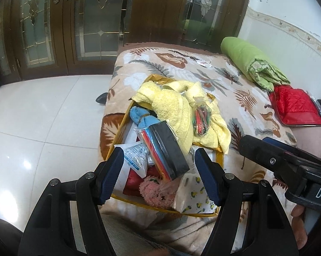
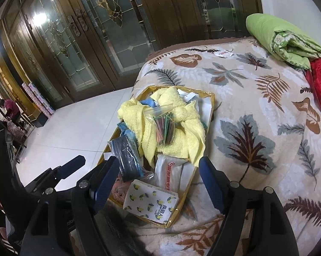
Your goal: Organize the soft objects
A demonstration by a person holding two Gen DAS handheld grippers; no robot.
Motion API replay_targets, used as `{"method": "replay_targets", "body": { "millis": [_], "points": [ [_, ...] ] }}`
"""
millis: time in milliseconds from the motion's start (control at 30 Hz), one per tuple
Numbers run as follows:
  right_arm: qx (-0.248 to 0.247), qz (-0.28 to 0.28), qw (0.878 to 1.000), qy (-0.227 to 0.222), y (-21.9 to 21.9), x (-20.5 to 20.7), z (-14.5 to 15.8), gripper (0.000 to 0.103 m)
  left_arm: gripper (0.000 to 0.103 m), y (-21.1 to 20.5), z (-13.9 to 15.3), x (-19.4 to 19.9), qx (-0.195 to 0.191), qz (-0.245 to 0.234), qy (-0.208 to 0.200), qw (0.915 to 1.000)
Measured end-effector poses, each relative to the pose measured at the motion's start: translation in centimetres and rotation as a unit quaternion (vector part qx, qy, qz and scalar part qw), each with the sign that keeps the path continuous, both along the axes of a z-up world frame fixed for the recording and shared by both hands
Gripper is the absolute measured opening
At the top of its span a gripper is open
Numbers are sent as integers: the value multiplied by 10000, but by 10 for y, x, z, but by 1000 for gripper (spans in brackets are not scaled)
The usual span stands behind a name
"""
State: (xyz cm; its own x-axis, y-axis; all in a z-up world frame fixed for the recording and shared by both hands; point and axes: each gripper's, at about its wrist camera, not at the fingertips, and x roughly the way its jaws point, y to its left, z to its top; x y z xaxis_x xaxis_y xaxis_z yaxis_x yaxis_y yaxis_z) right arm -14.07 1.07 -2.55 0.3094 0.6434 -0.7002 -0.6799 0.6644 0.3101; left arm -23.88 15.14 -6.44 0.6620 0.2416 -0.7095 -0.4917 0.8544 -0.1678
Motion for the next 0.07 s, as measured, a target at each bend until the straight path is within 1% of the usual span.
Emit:
{"method": "replay_targets", "body": {
  "millis": [67],
  "points": [
    [6,7,10000,22,1,0,0,77,70,0,1,0,83,53,-8,10000]
  ]
}}
